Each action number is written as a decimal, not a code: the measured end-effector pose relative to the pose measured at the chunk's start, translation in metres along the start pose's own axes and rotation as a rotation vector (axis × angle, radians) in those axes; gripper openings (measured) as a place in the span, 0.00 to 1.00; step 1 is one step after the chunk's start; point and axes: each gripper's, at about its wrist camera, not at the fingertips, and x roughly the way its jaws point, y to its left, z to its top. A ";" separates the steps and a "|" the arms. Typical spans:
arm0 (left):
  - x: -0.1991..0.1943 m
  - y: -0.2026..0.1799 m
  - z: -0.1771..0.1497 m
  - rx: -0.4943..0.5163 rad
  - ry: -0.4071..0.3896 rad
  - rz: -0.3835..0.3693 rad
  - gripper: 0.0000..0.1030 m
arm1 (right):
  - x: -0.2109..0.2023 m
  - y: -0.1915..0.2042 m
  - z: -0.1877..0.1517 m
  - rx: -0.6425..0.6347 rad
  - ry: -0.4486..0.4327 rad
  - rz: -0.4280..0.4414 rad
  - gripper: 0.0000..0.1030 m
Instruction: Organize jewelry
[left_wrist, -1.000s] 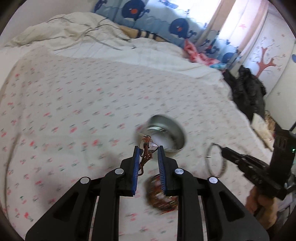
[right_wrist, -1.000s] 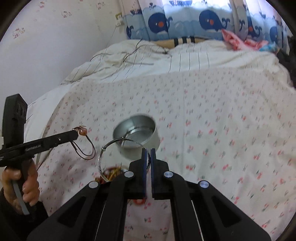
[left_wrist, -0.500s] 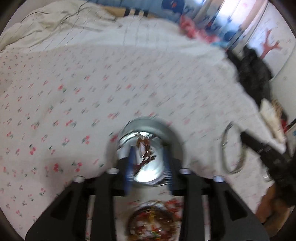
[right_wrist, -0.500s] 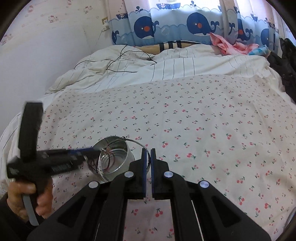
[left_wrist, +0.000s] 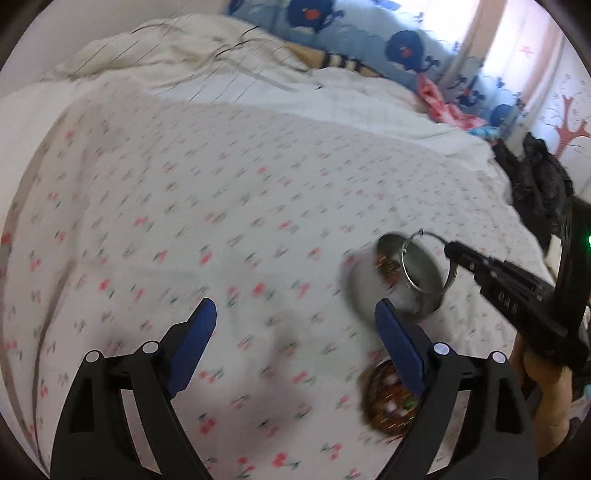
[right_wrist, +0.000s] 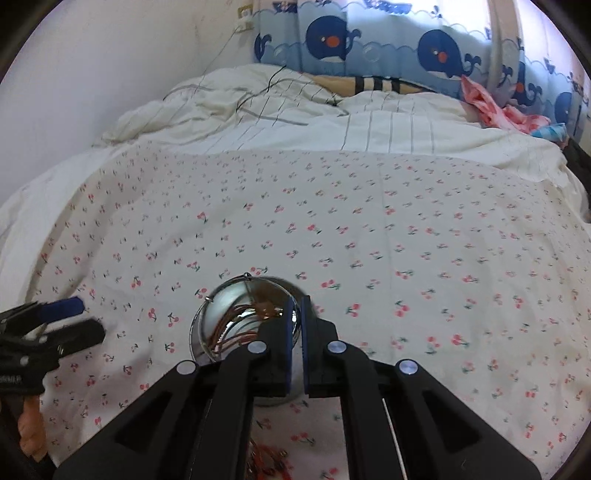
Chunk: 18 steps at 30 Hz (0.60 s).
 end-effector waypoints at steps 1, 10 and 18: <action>0.003 0.001 -0.002 0.012 0.008 0.013 0.81 | 0.007 0.002 -0.001 -0.004 0.027 0.005 0.06; 0.010 -0.013 -0.017 0.096 0.064 -0.014 0.81 | -0.045 -0.030 -0.019 0.011 0.005 -0.001 0.44; 0.015 -0.049 -0.032 0.186 0.061 -0.116 0.81 | -0.039 -0.028 -0.083 -0.127 0.178 0.081 0.37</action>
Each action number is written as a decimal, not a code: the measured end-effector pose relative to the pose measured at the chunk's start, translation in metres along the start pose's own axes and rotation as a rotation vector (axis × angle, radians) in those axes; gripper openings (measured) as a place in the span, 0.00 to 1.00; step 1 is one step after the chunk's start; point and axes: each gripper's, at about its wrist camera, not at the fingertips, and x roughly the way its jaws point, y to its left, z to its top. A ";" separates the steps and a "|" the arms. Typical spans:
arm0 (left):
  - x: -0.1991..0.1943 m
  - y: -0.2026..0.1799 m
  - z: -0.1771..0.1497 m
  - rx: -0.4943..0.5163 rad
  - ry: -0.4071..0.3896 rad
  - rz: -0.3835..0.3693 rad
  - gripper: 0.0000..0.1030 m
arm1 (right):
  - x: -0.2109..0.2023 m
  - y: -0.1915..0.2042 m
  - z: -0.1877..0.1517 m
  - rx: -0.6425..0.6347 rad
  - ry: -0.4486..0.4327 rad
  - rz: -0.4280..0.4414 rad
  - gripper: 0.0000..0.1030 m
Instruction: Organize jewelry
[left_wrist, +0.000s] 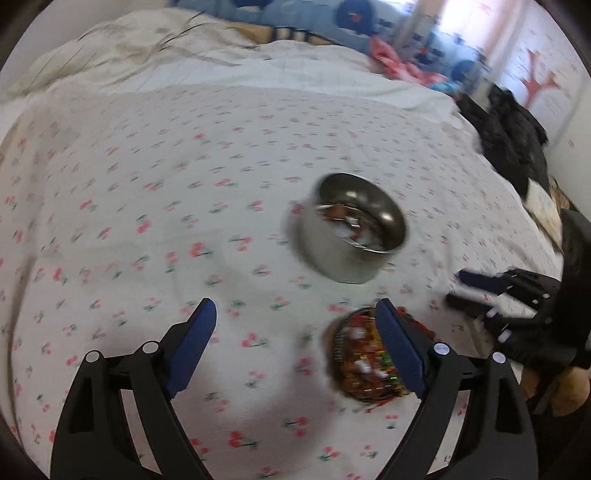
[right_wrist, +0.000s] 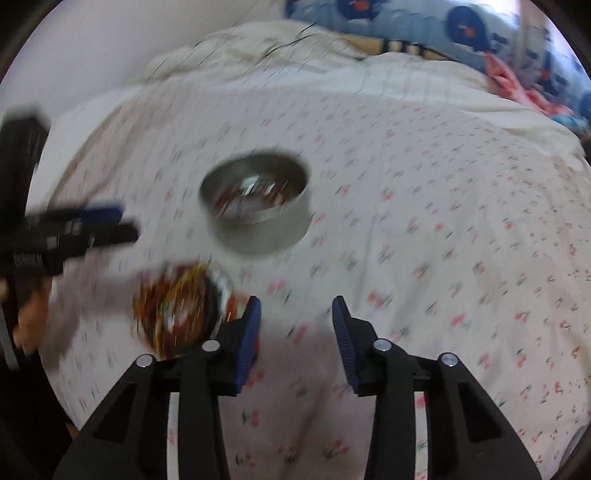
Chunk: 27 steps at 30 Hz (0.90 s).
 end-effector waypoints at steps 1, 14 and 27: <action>0.002 -0.009 -0.001 0.037 -0.008 0.000 0.81 | 0.002 0.003 -0.003 -0.008 0.006 0.004 0.37; 0.055 -0.059 0.002 0.223 0.065 -0.016 0.36 | 0.030 0.023 -0.017 -0.123 0.075 -0.074 0.09; -0.006 -0.005 0.014 0.051 -0.042 -0.190 0.03 | 0.003 -0.008 -0.011 0.021 -0.021 -0.041 0.08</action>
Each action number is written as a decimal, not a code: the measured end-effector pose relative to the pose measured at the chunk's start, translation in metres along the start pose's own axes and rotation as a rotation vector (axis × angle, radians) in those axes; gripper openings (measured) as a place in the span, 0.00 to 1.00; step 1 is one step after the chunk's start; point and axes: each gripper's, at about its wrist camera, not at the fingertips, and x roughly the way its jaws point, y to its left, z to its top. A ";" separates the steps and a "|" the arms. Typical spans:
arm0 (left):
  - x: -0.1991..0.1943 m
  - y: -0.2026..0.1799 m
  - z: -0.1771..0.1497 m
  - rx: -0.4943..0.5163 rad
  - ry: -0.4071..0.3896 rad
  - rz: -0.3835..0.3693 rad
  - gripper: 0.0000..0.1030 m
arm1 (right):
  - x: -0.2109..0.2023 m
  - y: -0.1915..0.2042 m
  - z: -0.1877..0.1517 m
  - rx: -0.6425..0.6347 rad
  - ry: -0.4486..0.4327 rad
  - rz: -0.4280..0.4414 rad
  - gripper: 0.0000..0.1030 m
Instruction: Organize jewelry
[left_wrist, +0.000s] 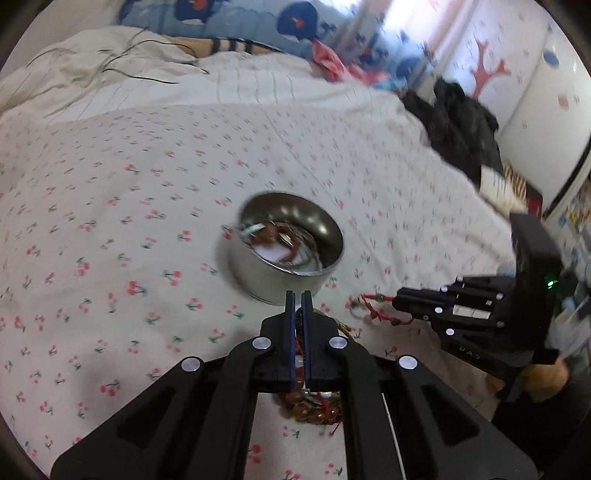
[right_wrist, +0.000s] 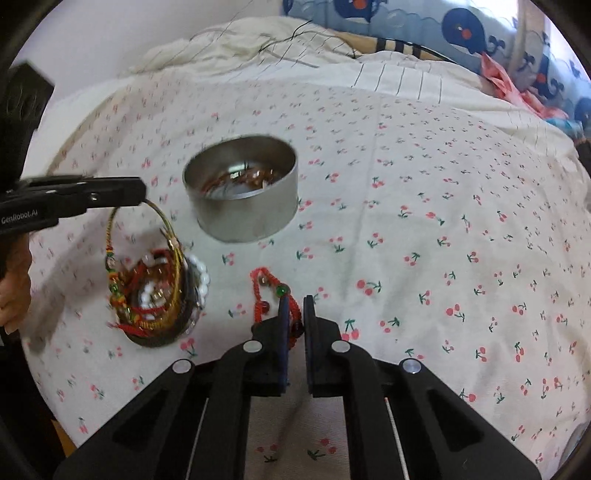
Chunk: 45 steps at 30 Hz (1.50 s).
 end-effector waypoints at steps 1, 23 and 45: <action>-0.004 0.004 0.000 -0.017 -0.006 -0.011 0.03 | -0.003 -0.002 0.002 0.017 -0.009 0.015 0.08; -0.019 -0.002 0.018 -0.003 -0.071 -0.001 0.03 | -0.038 -0.010 0.030 0.131 -0.142 0.127 0.08; -0.024 -0.022 0.043 -0.029 -0.188 -0.067 0.03 | -0.052 -0.024 0.041 0.187 -0.214 0.153 0.08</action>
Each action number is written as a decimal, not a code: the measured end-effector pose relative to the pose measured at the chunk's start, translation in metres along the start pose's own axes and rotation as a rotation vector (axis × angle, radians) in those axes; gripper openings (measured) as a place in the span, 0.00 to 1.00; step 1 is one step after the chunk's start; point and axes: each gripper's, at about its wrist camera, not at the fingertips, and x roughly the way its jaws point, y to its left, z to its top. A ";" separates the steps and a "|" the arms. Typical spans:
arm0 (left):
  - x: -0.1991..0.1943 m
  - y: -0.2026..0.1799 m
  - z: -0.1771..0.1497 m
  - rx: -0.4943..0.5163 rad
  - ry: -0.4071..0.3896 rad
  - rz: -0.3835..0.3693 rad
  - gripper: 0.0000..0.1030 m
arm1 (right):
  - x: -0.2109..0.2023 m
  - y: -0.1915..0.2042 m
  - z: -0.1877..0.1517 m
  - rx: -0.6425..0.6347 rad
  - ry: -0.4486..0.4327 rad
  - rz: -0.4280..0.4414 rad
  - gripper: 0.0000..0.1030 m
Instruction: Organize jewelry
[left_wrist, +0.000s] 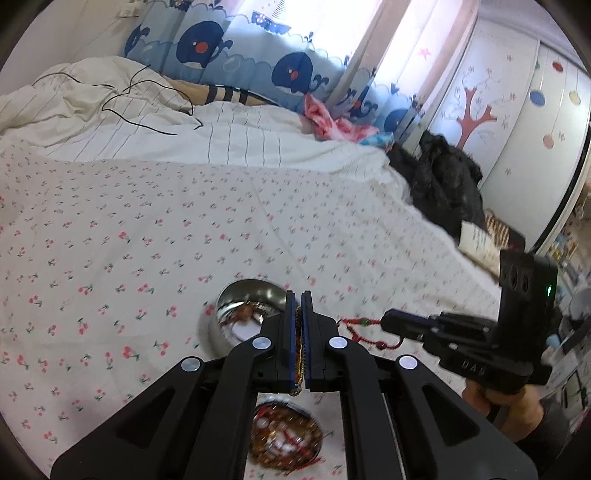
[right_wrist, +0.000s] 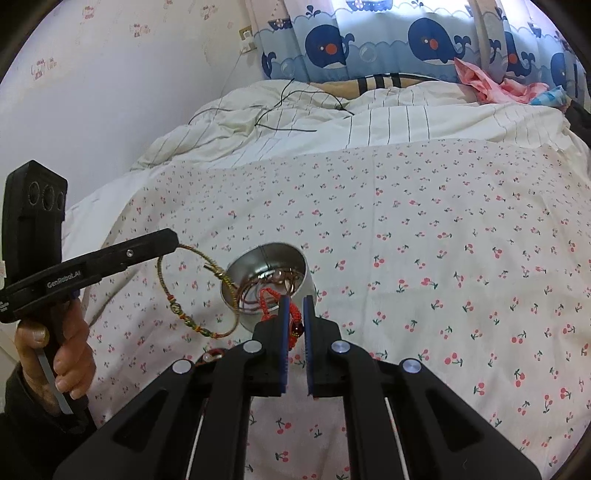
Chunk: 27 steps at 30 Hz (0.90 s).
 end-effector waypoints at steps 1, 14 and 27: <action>0.001 0.000 0.001 -0.008 -0.004 -0.006 0.03 | -0.001 -0.001 0.001 0.005 -0.006 0.004 0.08; 0.040 0.022 0.006 -0.180 -0.014 -0.074 0.03 | 0.006 -0.014 0.012 0.085 -0.040 0.054 0.08; 0.052 0.049 0.000 -0.232 0.054 0.191 0.65 | 0.050 0.011 0.027 0.073 -0.028 0.069 0.08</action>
